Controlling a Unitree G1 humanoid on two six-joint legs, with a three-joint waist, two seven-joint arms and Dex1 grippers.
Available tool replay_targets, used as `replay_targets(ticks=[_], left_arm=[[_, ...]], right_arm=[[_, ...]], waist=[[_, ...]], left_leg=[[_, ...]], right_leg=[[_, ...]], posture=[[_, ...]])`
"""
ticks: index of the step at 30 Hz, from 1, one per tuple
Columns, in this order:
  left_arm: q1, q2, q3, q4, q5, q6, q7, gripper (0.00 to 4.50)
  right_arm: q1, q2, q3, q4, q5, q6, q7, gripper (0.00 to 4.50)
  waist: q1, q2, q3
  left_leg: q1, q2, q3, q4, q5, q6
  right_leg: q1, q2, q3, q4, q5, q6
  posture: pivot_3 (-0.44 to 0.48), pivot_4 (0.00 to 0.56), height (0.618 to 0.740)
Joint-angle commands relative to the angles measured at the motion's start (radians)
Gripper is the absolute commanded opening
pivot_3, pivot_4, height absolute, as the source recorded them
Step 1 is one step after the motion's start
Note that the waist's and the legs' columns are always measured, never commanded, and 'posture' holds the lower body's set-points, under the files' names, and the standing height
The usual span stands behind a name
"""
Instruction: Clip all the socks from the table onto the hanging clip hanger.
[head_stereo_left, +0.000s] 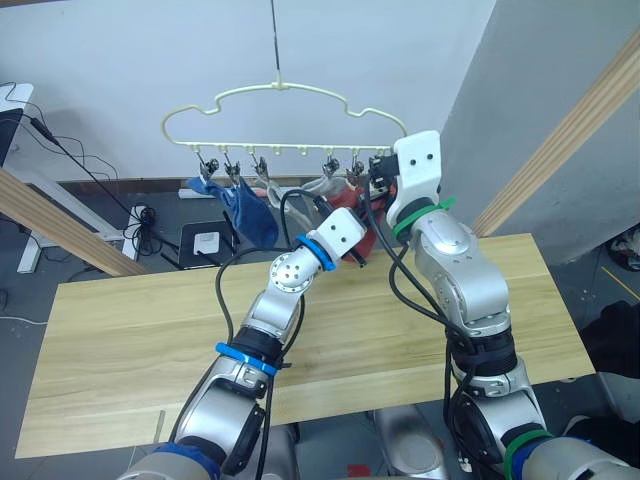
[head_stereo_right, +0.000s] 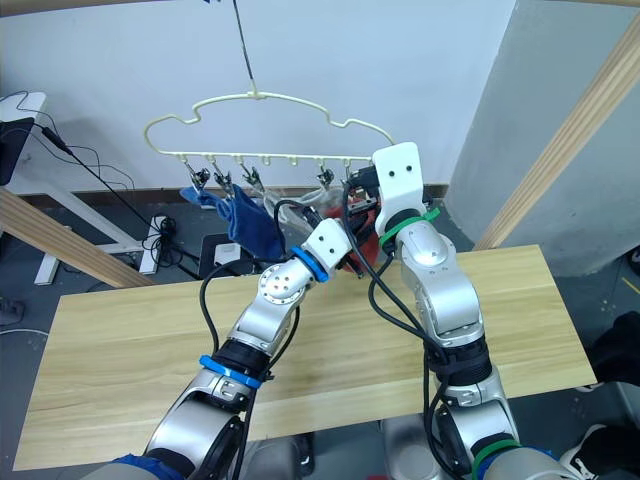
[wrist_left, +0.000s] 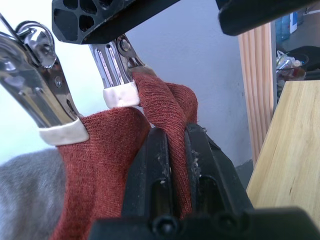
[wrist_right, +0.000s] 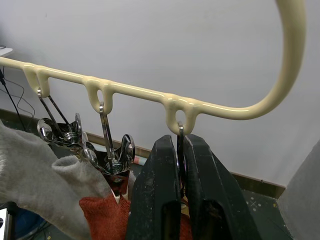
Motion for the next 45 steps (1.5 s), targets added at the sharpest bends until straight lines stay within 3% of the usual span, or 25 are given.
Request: replay_targets(ticks=[1,3,4,15,16,24,30,38,45], left_arm=[[-0.022,-0.012,0.010,-0.043,-0.011,-0.007,0.009,0.06],[-0.023,-0.012,0.012,-0.043,-0.011,-0.006,0.011,0.06],[-0.024,-0.013,0.014,-0.043,-0.012,-0.005,0.012,0.06],[-0.022,-0.023,0.021,-0.044,-0.057,0.064,-0.050,0.06],[-0.012,-0.008,0.013,-0.052,-0.068,0.081,-0.089,0.41],[0.057,0.116,0.006,-0.172,-0.167,0.197,-0.344,2.68],[0.167,0.390,0.121,-0.431,-0.332,0.346,-0.567,4.47],[0.360,0.638,0.405,-0.574,-0.453,0.555,-0.530,4.47],[0.464,0.744,0.570,-0.550,-0.456,0.646,-0.459,4.47]], right_arm=[[0.009,0.000,0.001,-0.030,-0.004,0.002,0.001,0.00],[0.010,0.000,0.001,-0.031,-0.005,0.007,-0.001,0.00],[0.010,0.000,0.000,-0.032,-0.005,0.008,-0.002,0.29],[0.036,-0.010,-0.022,-0.133,0.024,0.052,0.020,4.28],[0.052,-0.026,-0.026,-0.167,0.038,0.060,0.043,4.49],[0.118,-0.199,-0.076,-0.326,0.181,0.140,0.239,4.50],[0.149,-0.450,-0.108,-0.365,0.296,0.094,0.498,4.50],[0.172,-0.673,-0.145,-0.218,0.286,-0.120,0.709,4.50],[0.203,-0.770,-0.187,-0.106,0.274,-0.253,0.795,4.50]], waist=[[0.000,0.000,0.000],[0.000,0.000,0.000],[0.000,0.000,0.000],[0.000,0.000,0.000],[0.000,0.000,0.000],[0.000,0.000,0.000],[-0.001,0.000,-0.004],[0.004,0.000,-0.045],[0.010,-0.004,-0.087]], left_leg=[[0.000,0.000,0.000,0.000,0.000,0.000],[0.000,0.000,0.000,0.000,0.000,0.000],[0.000,0.000,0.000,0.000,0.000,0.000],[0.000,0.000,0.000,0.000,0.000,0.000],[0.000,0.000,0.000,0.000,0.000,0.000],[0.000,0.000,0.000,0.000,0.000,0.000],[0.001,0.001,0.000,0.000,0.000,0.000],[0.000,0.000,0.000,0.000,0.000,0.000],[0.001,0.000,0.000,0.000,0.000,0.000]], right_leg=[[0.000,0.000,0.000,0.000,0.000,0.000],[0.000,0.000,0.000,0.000,0.000,0.000],[0.000,0.000,0.000,0.000,0.000,0.000],[0.000,0.000,0.000,0.000,0.000,0.000],[0.000,0.000,0.000,0.000,0.000,0.000],[0.000,0.000,0.000,0.000,0.000,0.000],[0.000,0.001,0.000,0.001,0.000,0.000],[0.000,0.000,-0.001,-0.001,0.000,0.000],[0.001,0.000,-0.001,0.000,0.000,0.000]], posture=[[-0.261,0.294,0.733],[-0.260,0.294,0.733],[-0.260,0.292,0.733],[-0.258,0.284,0.733],[-0.254,0.278,0.733],[-0.250,0.243,0.733],[-0.218,0.192,0.733],[-0.163,0.120,0.733],[-0.126,0.083,0.733]])
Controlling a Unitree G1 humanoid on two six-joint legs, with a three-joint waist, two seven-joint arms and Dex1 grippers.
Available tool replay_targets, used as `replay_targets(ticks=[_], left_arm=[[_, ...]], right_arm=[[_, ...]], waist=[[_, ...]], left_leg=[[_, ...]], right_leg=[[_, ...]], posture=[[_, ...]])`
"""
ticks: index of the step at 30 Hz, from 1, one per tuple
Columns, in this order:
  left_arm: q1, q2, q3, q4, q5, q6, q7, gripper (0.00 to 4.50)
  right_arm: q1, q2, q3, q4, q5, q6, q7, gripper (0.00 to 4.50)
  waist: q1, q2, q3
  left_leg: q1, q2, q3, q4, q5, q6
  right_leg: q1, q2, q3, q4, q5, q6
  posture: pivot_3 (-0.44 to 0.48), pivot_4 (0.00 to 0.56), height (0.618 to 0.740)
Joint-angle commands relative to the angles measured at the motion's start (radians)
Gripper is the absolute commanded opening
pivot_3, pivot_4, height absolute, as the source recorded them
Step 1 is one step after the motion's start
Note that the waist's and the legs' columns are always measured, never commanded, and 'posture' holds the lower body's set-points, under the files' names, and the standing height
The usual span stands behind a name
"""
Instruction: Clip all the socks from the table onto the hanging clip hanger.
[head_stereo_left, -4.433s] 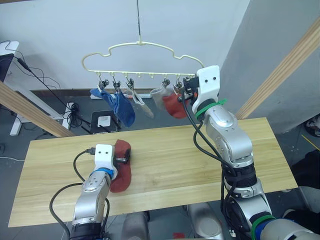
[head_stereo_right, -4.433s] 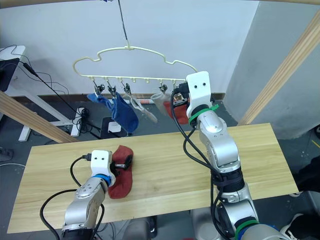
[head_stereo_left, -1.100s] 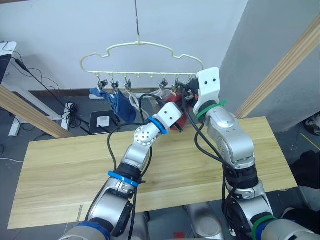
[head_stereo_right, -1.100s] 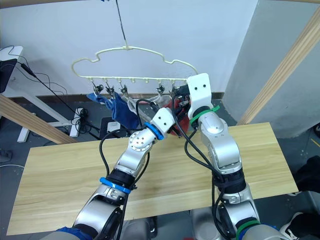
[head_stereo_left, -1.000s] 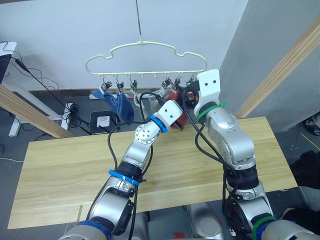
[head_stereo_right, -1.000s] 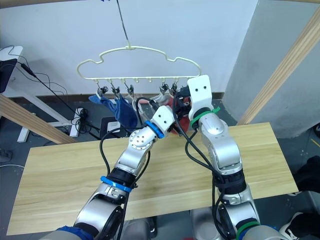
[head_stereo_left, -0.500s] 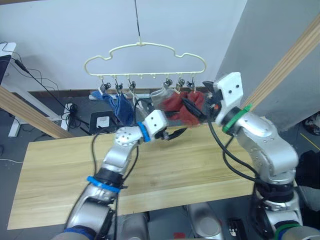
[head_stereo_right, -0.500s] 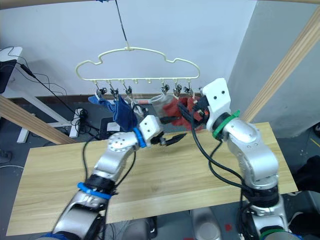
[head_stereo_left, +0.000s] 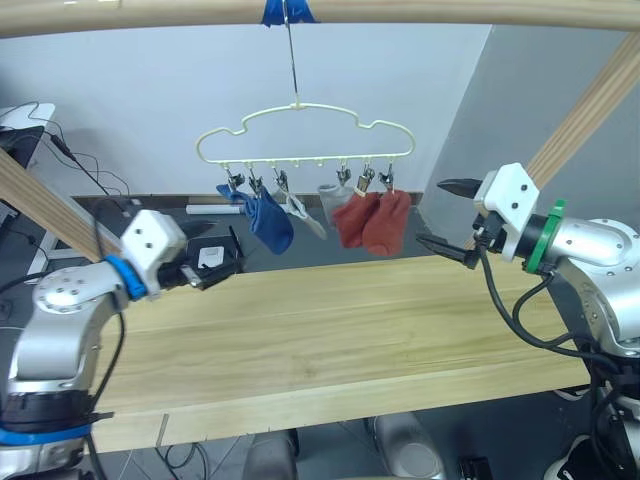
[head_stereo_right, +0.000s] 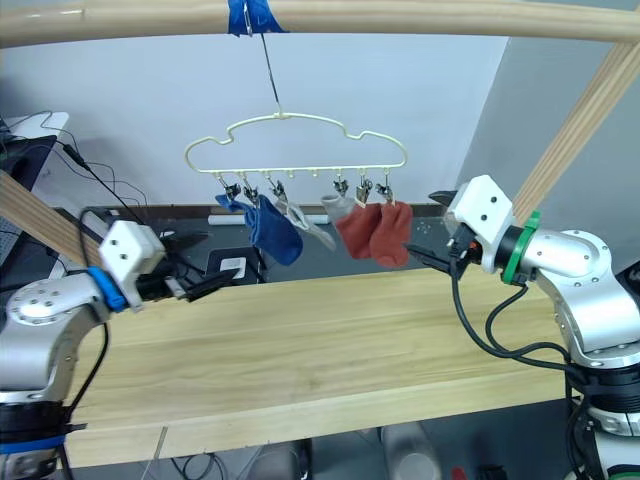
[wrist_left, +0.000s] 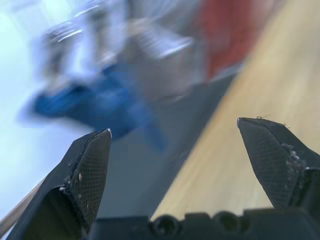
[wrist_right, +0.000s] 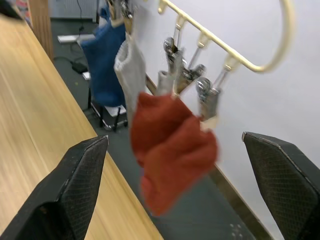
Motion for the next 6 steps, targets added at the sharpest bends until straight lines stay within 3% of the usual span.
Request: replay_targets(ticks=[1,6], left_arm=[[0.021,0.029,0.072,-0.007,-0.023,0.020,0.013,4.47],[-0.001,0.004,0.086,0.015,-0.060,0.055,0.028,4.47]], right_arm=[[0.001,-0.029,-0.049,0.018,0.001,-0.066,0.028,4.50],[-0.007,-0.027,-0.028,0.056,-0.025,-0.098,0.013,4.50]], waist=[[0.001,0.000,-0.012],[0.001,-0.001,-0.034]], left_leg=[[0.000,0.000,0.000,0.000,0.000,0.000],[0.002,0.000,0.000,0.000,0.000,0.000]], right_leg=[[0.000,0.000,0.000,0.000,0.000,0.000],[0.001,0.000,0.000,0.001,0.000,0.000]], posture=[[-0.126,0.081,0.733],[-0.126,0.075,0.733]])
